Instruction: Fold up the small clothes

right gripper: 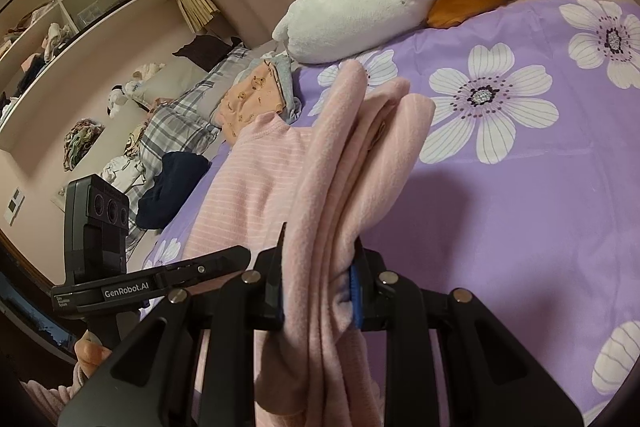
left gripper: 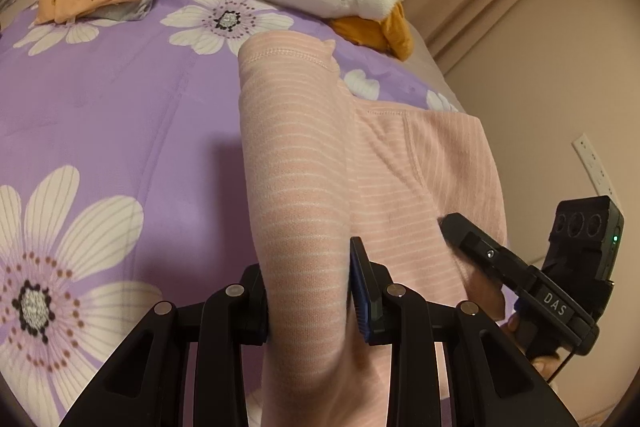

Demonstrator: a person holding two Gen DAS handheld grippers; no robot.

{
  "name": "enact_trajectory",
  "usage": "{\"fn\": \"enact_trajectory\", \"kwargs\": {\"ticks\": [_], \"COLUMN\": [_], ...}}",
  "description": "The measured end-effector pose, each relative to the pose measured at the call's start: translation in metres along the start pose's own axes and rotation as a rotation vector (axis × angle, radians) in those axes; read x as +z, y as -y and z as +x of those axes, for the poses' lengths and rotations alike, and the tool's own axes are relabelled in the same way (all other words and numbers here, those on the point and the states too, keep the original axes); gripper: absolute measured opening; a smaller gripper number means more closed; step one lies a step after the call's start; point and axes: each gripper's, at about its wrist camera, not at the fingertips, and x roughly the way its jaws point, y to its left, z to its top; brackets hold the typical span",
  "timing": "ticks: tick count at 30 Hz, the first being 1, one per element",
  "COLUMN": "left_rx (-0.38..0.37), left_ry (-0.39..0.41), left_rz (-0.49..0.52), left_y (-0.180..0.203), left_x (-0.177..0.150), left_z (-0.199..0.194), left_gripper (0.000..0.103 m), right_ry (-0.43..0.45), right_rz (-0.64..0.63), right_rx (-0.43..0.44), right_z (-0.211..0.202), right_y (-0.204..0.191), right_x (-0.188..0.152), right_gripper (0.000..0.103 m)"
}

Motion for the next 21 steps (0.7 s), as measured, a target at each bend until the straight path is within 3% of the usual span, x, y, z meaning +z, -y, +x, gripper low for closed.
{"fn": "enact_trajectory", "kwargs": {"ticks": [21], "left_rx": [0.079], "left_ry": [-0.012], "left_rz": [0.016], "left_y": [-0.028], "left_x": [0.032], "left_z": [0.042], "left_gripper": [0.030], "right_ry": [-0.044], "right_rz": [-0.026], "right_rx": [-0.072], "right_z": [0.065], "right_y": [0.013], "right_x": [0.018], "right_gripper": [0.024]}}
